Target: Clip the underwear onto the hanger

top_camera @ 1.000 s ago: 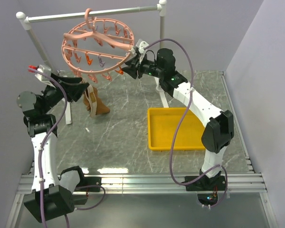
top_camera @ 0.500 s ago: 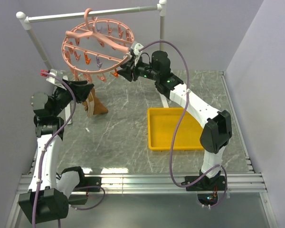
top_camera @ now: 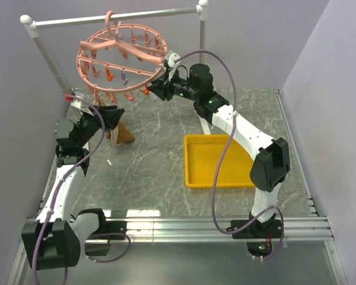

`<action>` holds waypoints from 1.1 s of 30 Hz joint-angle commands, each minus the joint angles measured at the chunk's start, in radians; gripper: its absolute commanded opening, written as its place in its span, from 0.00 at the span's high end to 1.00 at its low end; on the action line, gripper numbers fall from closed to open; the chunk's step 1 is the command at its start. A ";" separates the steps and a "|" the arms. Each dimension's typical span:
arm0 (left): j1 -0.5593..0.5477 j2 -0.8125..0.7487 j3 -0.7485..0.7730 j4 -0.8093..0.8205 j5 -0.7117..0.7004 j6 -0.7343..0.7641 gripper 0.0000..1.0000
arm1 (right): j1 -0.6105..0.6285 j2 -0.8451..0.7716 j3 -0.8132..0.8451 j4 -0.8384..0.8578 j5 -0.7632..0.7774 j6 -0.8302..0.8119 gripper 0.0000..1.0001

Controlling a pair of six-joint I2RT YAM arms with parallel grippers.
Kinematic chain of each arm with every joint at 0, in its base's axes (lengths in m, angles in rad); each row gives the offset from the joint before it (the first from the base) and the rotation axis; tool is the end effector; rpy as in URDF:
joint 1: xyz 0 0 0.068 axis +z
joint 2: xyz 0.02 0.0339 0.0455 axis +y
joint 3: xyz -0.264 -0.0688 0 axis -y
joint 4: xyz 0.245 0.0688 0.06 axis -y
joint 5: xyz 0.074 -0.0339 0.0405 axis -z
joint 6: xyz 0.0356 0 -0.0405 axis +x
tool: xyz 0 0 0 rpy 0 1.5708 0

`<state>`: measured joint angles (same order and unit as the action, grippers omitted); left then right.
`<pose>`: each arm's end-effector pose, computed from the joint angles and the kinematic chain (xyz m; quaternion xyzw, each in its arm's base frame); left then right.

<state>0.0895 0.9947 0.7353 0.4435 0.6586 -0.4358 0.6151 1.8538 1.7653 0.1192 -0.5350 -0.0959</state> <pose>0.2298 -0.0012 0.3487 0.0832 0.6486 -0.3290 0.6813 0.3551 0.2731 0.4083 -0.4116 0.5634 0.3556 0.6219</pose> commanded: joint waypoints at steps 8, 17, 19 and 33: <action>-0.082 0.151 -0.017 0.368 0.072 0.002 0.46 | 0.002 -0.085 0.011 -0.012 -0.043 0.079 0.67; -0.149 0.255 0.015 0.440 -0.001 0.034 0.44 | 0.002 -0.111 0.003 -0.049 -0.049 0.085 0.69; -0.155 0.286 0.033 0.446 -0.027 0.037 0.44 | 0.002 -0.116 -0.003 -0.055 -0.049 0.081 0.69; -0.186 0.372 0.108 0.518 0.010 0.025 0.65 | 0.002 -0.143 -0.013 -0.061 -0.095 0.162 0.69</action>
<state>-0.0914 1.3888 0.8185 0.8951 0.6437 -0.4271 0.6151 1.7782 1.7447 0.0353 -0.5976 0.0109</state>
